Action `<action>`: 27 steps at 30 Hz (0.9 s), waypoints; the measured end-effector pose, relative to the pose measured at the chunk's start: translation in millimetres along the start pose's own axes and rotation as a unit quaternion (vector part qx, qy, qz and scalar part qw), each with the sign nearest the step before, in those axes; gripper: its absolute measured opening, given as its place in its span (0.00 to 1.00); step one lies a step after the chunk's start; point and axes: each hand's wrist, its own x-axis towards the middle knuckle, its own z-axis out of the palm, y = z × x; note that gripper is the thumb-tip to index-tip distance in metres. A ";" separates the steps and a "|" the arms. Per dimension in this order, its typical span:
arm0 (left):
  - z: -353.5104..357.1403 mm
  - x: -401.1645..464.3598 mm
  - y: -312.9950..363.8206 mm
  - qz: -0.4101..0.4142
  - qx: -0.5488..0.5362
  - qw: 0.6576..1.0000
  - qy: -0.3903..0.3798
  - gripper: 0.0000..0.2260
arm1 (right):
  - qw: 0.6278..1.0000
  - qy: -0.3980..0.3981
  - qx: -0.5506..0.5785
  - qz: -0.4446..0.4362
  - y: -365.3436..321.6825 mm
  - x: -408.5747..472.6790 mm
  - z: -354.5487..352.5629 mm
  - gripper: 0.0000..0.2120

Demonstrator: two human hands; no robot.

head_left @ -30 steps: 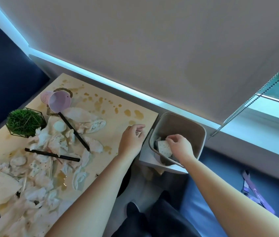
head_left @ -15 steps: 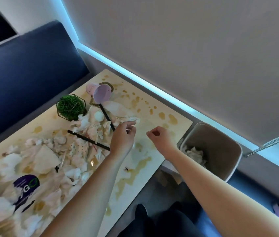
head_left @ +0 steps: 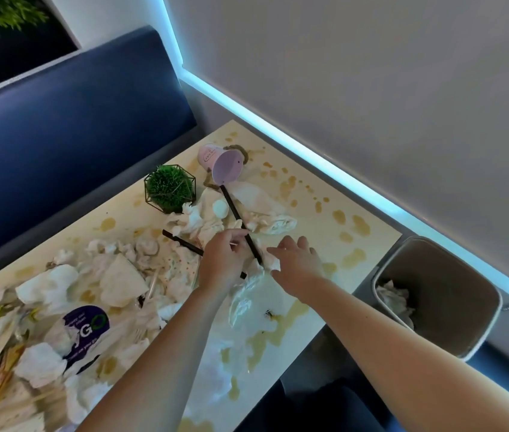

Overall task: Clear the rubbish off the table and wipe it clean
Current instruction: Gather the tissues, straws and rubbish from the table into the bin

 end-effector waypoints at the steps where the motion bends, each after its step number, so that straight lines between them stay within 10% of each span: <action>1: -1.1 1.6 -1.3 -0.003 -0.007 1.000 -0.003 0.09 | 0.999 0.000 -0.030 -0.011 -1.8 2.5 3.0 0.21; 12: -11.4 17.4 0.6 -0.015 -0.021 0.998 -0.050 0.09 | 0.993 0.102 0.056 0.029 -0.5 20.2 23.4 0.13; 15: -13.5 22.9 8.4 -0.032 -0.061 0.996 -0.049 0.10 | 0.932 0.219 0.278 0.081 -10.1 22.6 11.0 0.10; 20: 2.0 30.9 28.8 -0.104 -0.195 0.973 -0.070 0.23 | 0.836 0.182 0.510 0.090 -29.9 27.3 -19.5 0.04; 27: 12.7 45.5 34.2 -0.137 -0.215 0.967 -0.019 0.17 | 0.880 0.142 0.446 0.082 -8.1 44.7 -24.0 0.06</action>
